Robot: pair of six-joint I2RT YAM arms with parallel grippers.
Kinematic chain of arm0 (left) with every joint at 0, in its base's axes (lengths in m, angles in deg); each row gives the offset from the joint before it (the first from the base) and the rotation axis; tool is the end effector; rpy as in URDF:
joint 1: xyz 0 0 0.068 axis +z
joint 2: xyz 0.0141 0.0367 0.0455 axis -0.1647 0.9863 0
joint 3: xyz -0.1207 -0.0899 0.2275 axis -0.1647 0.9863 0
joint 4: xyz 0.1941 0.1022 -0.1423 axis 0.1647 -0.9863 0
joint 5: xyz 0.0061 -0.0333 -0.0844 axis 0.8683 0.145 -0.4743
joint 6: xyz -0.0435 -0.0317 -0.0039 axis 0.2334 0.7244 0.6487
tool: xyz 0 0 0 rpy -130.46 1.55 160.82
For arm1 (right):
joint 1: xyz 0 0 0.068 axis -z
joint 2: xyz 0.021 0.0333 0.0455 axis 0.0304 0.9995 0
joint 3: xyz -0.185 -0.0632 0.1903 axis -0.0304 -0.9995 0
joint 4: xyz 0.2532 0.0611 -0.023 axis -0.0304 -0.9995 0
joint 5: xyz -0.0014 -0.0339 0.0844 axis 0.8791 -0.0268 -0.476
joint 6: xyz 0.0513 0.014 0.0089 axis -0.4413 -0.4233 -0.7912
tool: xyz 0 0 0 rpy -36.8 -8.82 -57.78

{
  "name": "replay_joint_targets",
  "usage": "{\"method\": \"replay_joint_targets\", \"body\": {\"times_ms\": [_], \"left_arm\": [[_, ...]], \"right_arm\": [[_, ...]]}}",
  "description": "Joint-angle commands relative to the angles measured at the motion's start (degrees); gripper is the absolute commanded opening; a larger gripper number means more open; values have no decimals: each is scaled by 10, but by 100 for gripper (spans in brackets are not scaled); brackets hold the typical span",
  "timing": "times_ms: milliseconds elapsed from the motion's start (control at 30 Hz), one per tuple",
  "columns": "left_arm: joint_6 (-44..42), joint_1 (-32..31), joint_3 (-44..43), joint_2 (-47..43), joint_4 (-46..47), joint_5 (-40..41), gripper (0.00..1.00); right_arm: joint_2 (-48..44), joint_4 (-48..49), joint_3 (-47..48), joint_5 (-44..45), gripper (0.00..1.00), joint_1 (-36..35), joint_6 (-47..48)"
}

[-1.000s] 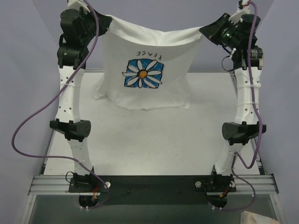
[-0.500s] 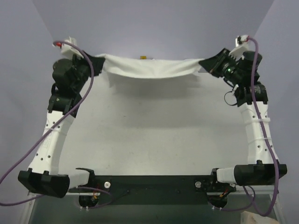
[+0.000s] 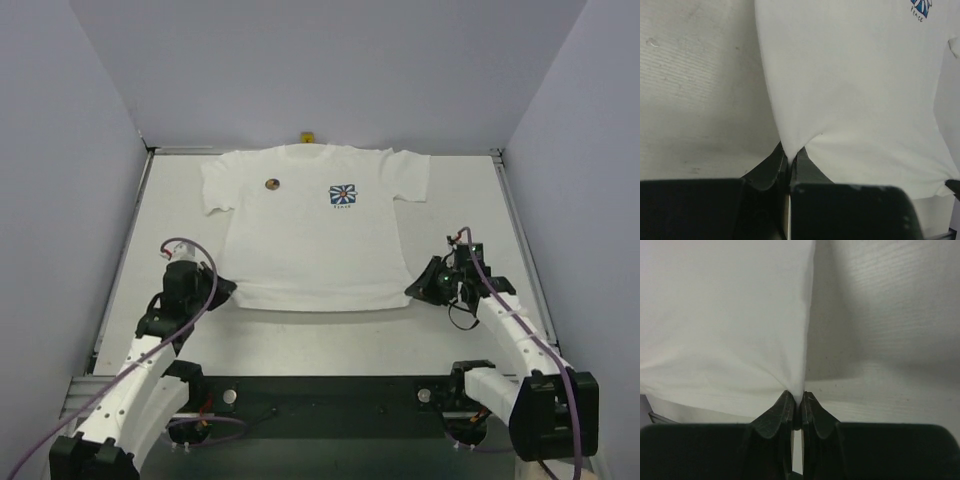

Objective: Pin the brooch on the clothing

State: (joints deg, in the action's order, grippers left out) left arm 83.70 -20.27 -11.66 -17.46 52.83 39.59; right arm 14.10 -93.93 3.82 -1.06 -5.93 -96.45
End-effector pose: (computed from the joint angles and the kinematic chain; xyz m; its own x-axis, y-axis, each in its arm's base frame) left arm 0.1603 -0.0323 0.2024 -0.5808 -0.5841 -0.5670 -0.2319 0.7864 -0.5726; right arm 0.2080 0.0314 0.2035 -0.7838 0.4004 -0.4746 0.0046 0.7680 0.6404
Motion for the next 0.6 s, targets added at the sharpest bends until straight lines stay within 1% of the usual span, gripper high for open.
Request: {"method": "replay_joint_targets", "body": {"times_ms": [0, 67, 100, 167, 267, 400, 567], "left_arm": [[77, -1, 6, -85, -79, 56, 0], [104, -1, 15, -108, -112, 60, 0], [108, 0, 17, -113, -119, 58, 0], [122, -1, 24, -119, -147, 60, 0], [133, -4, 36, -119, -171, 61, 0], [151, -22, 44, -115, -174, 46, 0], [191, -63, 45, -116, -218, 88, 0]], "right_arm": [[-96, -7, -56, 17, 0, -16, -74], [-114, -29, -66, 28, 0, -25, -87], [-127, -39, -65, 54, 0, -33, -93], [-129, -73, -57, 67, 0, -35, -91], [-122, -98, -56, 71, 0, -37, -89], [-113, -115, -63, 69, 0, -42, -100], [-131, -119, -90, 81, 0, -48, -131]]}}
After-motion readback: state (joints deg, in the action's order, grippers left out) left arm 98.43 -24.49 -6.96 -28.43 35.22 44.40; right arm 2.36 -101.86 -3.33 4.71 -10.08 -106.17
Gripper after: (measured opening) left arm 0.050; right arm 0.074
